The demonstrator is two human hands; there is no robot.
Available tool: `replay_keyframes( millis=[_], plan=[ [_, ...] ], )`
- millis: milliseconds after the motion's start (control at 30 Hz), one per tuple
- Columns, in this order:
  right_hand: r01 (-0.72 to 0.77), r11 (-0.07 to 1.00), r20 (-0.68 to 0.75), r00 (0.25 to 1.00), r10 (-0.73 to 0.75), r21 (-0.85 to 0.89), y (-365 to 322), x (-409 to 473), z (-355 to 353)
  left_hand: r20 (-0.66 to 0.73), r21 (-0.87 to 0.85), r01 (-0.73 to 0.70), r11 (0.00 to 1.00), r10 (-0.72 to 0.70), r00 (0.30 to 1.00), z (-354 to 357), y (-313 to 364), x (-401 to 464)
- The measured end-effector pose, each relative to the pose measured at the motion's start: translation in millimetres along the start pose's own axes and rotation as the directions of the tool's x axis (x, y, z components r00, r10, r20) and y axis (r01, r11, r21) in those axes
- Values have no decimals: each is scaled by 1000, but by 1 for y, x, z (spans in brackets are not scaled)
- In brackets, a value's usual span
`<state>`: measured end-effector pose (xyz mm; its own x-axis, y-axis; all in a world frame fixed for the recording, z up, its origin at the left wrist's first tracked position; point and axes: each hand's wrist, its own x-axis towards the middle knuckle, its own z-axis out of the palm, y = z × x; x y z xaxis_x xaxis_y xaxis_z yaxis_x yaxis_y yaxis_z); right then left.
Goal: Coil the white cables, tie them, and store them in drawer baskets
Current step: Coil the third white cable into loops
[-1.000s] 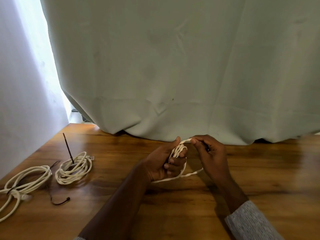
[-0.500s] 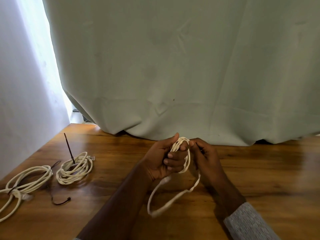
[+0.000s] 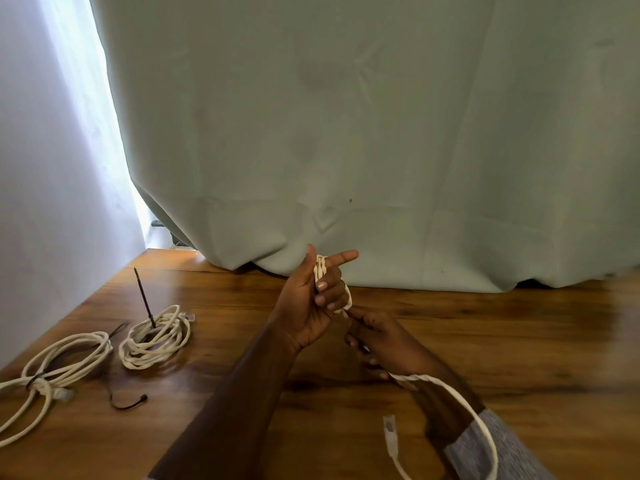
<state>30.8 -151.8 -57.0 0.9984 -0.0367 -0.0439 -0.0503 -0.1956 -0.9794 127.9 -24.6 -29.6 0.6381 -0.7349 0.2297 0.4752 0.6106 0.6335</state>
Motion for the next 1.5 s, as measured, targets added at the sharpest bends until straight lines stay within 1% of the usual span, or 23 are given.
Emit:
replay_keyframes(
  millis=[133, 200, 300, 367, 433, 467, 533, 633, 700, 767, 833, 900, 967, 1033, 1133, 1233, 1300, 1333, 1500],
  plan=[
    [-76, 996, 34, 996, 77, -41, 0, 0, 2, -65, 111, -58, 992, 65, 996, -4, 0, 2],
    [-93, 995, 33, 995, 94, -49, -1, 0, 3, -126, 211, -62, 975, 90, 988, -7, -2, 4],
    [-106, 984, 48, 992, 114, -143, -1, -2, 3, -231, 379, -47, 924, 144, 962, -11, -7, 7],
    [-104, 977, 61, 991, 117, -186, 0, -3, 2, -267, 544, -44, 838, 222, 938, -16, -11, 9],
    [-123, 972, 68, 988, 139, -199, 0, -3, 0, -238, 685, -67, 726, 309, 921, -18, -14, 9],
    [-145, 970, 77, 984, 162, -194, -2, -3, -1, -219, 732, -80, 677, 345, 913, -19, -15, 9],
    [-193, 963, 102, 971, 215, -188, -5, -3, -7, -195, 787, -93, 610, 390, 900, -18, -18, 7],
    [-216, 959, 194, 948, 251, -186, -7, -6, -20, -151, 834, -116, 540, 425, 893, -20, -25, 7],
    [-230, 965, 250, 934, 256, -128, -6, -9, -27, -103, 882, -128, 453, 450, 887, -27, -27, 7],
    [-233, 972, 225, 945, 236, -39, -7, -12, -35, -77, 936, -95, 338, 461, 884, -36, -27, 7],
    [-180, 978, 158, 974, 162, 108, -9, -14, -42, -47, 968, -72, 239, 457, 888, -44, -26, 7],
    [-103, 955, 61, 994, 89, 277, -9, -12, -47, 19, 981, -105, 162, 456, 890, -50, -28, 9],
    [-30, 915, -3, 999, 34, 402, -8, -9, -51, 95, 988, -139, 65, 450, 888, -55, -31, 12],
    [6, 871, -2, 1000, -6, 492, -5, -8, -55, 152, 987, -162, -13, 430, 890, -58, -34, 14],
    [24, 825, 56, 996, -67, 565, -4, -9, -56, 196, 980, -161, -121, 396, 897, -57, -38, 16],
    [52, 791, 81, 989, -127, 610, -7, -11, -58, 245, 963, -166, -214, 424, 872, -56, -38, 18],
    [68, 780, 91, 983, -158, 623, -9, -14, -59, 262, 955, -160, -250, 460, 848, -56, -37, 18],
    [71, 775, 110, 978, -178, 628, -10, -15, -60, 258, 956, -153, -251, 469, 845, -54, -36, 18],
    [71, 784, 190, 953, -236, 617, -9, -19, -63, 228, 967, -143, -212, 459, 859, -53, -36, 19]
  ],
)
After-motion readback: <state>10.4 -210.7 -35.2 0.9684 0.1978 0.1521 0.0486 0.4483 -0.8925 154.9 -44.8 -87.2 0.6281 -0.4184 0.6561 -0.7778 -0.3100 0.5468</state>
